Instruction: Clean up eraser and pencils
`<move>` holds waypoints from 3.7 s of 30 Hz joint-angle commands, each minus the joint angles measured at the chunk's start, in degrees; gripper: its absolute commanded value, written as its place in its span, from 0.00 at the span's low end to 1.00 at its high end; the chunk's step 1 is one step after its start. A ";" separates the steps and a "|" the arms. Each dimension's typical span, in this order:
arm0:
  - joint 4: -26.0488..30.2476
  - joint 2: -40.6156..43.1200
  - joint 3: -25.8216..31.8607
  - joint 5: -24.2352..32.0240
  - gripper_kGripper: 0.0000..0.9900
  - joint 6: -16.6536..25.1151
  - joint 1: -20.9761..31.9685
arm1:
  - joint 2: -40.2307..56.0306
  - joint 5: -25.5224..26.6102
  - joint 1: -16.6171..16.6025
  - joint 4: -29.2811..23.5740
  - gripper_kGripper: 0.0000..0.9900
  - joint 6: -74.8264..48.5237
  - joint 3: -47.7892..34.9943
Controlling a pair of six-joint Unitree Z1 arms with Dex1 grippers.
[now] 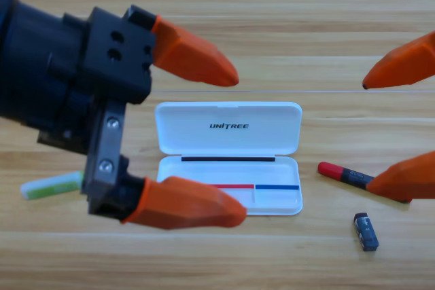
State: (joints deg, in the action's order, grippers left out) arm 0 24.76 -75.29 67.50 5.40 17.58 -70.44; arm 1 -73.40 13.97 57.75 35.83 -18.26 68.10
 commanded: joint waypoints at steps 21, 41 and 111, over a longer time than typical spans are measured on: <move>7.23 3.48 -0.79 -9.26 0.97 4.22 0.04 | -5.61 -13.36 -13.27 13.65 0.96 20.11 1.69; 9.78 7.09 -9.50 -30.09 0.97 28.30 9.80 | -33.21 -14.06 -9.76 19.36 0.96 40.85 3.89; 3.98 -27.19 -13.54 -8.39 0.94 28.47 45.31 | -49.12 -5.18 -3.69 34.48 0.00 -16.11 29.46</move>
State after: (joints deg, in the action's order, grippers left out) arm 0 29.56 -100.42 55.17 -2.72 46.79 -22.86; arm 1 -117.20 6.67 52.10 69.47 -30.65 96.33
